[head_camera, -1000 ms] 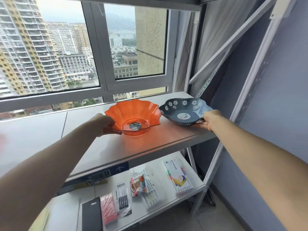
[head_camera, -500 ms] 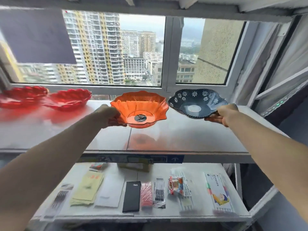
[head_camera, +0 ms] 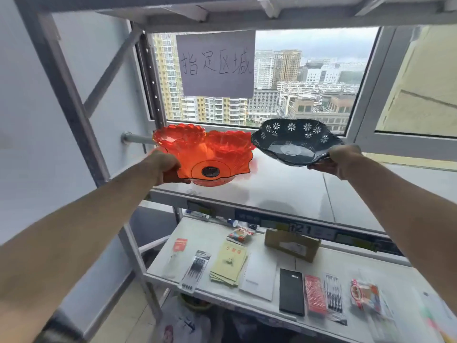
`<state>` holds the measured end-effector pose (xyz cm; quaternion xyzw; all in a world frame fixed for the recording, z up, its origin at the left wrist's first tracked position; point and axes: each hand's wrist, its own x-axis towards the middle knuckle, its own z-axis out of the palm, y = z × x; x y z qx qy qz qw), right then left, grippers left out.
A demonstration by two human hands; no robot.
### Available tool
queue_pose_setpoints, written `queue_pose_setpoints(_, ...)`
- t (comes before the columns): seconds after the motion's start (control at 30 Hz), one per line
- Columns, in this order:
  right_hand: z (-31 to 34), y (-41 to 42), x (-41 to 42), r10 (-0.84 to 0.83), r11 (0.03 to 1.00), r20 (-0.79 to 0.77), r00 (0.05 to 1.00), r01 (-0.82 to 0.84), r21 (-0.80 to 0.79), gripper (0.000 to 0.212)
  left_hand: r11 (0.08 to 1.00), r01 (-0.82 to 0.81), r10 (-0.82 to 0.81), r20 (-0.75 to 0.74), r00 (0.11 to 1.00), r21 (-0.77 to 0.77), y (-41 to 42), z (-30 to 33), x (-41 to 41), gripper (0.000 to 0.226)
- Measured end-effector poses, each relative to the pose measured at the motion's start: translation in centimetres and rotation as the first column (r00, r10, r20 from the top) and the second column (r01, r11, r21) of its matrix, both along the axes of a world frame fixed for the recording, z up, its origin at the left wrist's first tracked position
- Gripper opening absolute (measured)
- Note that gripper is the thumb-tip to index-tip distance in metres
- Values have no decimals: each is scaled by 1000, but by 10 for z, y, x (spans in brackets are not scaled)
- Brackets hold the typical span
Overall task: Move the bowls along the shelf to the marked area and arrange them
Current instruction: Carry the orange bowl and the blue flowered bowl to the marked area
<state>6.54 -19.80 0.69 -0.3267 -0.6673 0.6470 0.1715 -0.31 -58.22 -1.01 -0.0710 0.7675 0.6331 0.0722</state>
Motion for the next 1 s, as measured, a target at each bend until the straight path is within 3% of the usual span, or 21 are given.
queue_pose_setpoints(0.23,-3,-106,-47,77,997,22,997,-77,25,20,997,-59,63,70,996,-56,-115,-10,-52,27)
queue_pose_setpoints(0.53,1,-172,-92,113,991,33,993,-115,76,22,994,-70,80,111,991,-89,-173,-31,-120,32)
queue_pose_setpoints(0.7,-6,-194,-93,31,995,51,998,-36,89,31,997,-12,20,101,995,-75,-185,-33,-143,21)
queue_pose_setpoints(1.0,-32,-236,-56,-151,988,111,982,147,44,25,978,151,-137,108,985,-140,-206,-31,-150,12)
